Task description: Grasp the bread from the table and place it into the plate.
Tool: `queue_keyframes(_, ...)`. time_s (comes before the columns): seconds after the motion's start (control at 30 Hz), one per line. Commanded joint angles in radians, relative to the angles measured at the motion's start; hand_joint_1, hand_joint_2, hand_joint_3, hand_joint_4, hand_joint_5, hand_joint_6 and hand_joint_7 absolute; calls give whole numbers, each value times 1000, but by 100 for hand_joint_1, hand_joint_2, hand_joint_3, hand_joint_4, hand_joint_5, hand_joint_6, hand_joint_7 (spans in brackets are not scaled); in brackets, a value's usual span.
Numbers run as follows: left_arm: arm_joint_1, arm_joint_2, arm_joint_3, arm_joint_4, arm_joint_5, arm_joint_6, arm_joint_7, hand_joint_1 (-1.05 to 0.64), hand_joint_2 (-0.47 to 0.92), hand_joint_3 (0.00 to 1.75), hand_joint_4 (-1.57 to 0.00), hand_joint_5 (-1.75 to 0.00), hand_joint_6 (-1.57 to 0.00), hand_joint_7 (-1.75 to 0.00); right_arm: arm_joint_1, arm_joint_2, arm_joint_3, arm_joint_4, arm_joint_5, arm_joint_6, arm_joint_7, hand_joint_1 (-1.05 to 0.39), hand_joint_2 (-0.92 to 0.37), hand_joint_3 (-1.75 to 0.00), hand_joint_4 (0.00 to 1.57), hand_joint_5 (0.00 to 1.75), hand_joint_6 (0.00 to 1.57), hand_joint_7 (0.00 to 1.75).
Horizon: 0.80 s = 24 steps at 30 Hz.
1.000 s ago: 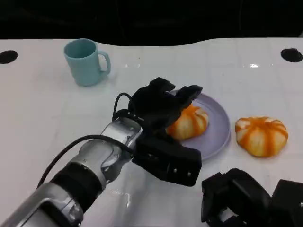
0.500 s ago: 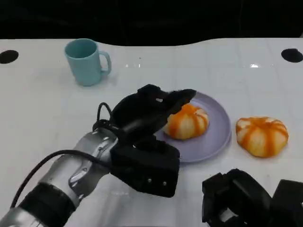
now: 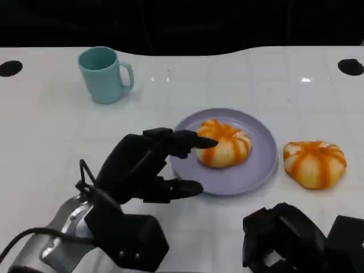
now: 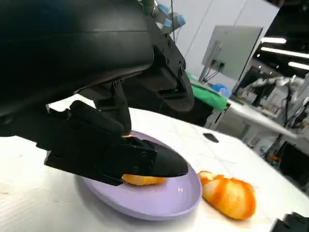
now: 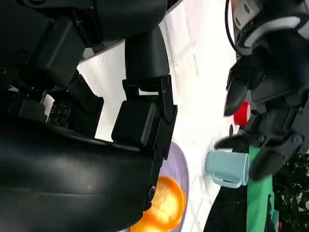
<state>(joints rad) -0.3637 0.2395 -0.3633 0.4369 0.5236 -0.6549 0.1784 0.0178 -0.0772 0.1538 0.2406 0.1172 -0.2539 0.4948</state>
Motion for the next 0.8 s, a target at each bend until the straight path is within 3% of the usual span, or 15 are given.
queue_keyframes(0.03, 36, 7, 41, 36, -80, -91, -6, -64, 92, 30, -68, -158, -63, -105, 3, -11, -7, 0, 6, 2, 4, -105, -13, -124, 152, 127, 157, 96)
queue_keyframes(0.13, 65, 1, 54, 55, -174, -127, -70, -67, 92, 34, -69, -172, -61, -128, 4, -10, -7, 0, 6, 5, 4, -105, -12, -124, 152, 127, 157, 96)
queue_keyframes(0.43, 186, -47, 92, 32, -545, -98, -379, -70, 92, 26, -85, -175, -61, -169, 2, -13, -6, 1, 1, 0, 4, -105, -11, -125, 152, 127, 157, 95)
queue_keyframes(0.53, 229, -58, 103, -2, -634, -52, -472, -74, 92, 29, -88, -175, -62, -174, 1, -13, -5, -2, 2, 6, 4, -105, -11, -125, 152, 127, 157, 95)
queue_keyframes(0.8, 346, -77, 138, -150, -797, 172, -637, -73, 92, 21, -88, -175, -71, -164, 5, -6, -5, -7, 9, 20, 2, -105, -10, -124, 155, 126, 157, 94)
